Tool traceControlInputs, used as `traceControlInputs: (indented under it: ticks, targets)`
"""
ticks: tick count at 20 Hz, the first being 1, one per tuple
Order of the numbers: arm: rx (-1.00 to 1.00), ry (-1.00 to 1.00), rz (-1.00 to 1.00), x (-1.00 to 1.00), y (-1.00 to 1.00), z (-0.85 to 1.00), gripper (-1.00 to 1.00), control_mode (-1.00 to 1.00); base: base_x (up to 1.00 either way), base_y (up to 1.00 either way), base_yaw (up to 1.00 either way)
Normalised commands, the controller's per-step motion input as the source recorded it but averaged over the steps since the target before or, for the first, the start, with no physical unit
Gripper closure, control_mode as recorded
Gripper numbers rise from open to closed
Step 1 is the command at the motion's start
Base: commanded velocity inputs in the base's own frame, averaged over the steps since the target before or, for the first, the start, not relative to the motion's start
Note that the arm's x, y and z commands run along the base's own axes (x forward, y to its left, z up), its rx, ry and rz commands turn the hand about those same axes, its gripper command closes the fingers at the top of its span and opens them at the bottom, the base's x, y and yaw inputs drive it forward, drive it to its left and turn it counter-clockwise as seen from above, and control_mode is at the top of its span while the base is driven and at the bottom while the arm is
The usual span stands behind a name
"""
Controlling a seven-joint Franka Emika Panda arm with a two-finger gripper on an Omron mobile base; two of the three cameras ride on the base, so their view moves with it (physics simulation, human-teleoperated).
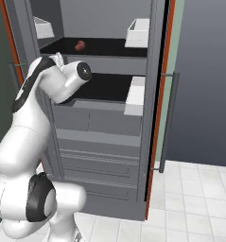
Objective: Move the hot dog bun to the plate on the dining table and place the condiment next to that plate. Then navigate to the fridge and take the sausage and place it on the plate as well.
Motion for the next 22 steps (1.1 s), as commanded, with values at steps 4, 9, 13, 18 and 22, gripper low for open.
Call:
traceControlInputs:
  ticks: [4, 9, 13, 18, 22]
  targets:
    - [0.02, 0.11, 0.05, 0.27, 0.26, 0.14, -1.0, -1.0, 0.0, 0.0, 0.0]
    - [0.0, 0.05, 0.02, 0.0, 0.48, 0.04, -1.0, -1.0, 0.0, 0.0, 0.0]
    - [0.0, 0.04, 0.02, -0.17, 0.64, 0.0, -1.0, -1.0, 0.0, 0.0, 0.0]
    - [0.0, 0.03, 0.02, -0.25, 0.72, 0.0, -1.0, -1.0, 0.0, 0.0, 0.0]
    - [0.0, 0.02, 0.02, -0.27, 0.76, 0.0, -1.0, -1.0, 0.0, 0.0, 0.0]
